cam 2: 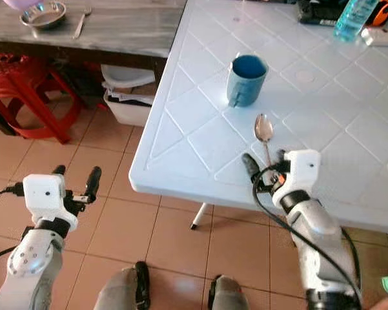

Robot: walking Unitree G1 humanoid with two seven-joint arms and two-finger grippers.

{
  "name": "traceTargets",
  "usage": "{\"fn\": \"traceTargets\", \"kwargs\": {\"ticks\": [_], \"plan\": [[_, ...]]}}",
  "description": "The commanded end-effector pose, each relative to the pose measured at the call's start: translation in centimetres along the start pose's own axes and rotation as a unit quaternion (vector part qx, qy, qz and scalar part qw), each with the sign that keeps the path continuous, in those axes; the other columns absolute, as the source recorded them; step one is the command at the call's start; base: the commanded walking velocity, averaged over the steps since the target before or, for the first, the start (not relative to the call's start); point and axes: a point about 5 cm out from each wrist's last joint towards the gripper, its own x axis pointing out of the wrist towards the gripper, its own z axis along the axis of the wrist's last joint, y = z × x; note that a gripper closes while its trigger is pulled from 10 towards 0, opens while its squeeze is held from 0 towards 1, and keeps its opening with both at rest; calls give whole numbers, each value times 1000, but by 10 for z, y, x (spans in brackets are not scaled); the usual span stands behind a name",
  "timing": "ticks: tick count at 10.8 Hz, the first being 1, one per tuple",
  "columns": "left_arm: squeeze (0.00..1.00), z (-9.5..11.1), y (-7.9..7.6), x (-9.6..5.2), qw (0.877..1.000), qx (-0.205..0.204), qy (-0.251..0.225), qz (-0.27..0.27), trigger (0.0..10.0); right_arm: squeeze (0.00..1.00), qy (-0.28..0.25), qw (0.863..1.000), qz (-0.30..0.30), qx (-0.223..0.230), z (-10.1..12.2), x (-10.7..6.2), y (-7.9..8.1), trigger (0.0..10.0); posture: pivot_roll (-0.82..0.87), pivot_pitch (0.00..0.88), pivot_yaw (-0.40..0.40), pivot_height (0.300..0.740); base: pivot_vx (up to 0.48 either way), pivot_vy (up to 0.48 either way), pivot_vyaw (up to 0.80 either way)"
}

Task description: Setting the table

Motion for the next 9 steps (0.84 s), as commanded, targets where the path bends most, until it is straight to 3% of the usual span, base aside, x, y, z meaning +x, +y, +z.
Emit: {"fn": "traceTargets", "kwargs": {"ticks": [1,3,4,5,9], "plan": [[0,2,2,-1,1000,5,2,3,10000,0,14,1000,7,4,-2,1,-3,10000,27,253,25,740,0,0,0],[0,2,2,-1,1000,5,2,4,10000,0,39,999,12,17,-3,2,-9,9882,28,255,22,740,0,0,0],[0,1,2,-1,1000,5,3,4,10000,0,49,999,8,21,-4,2,-12,3725,28,255,22,740,0,0,0],[0,1,2,-1,1000,3,4,4,10000,0,78,997,2,14,-10,0,-17,0,23,256,20,740,0,0,0],[0,-4,-1,-4,1000,-5,15,-13,10000,0,135,991,4,8,-13,1,-24,0,19,258,15,740,0,0,0]]}}
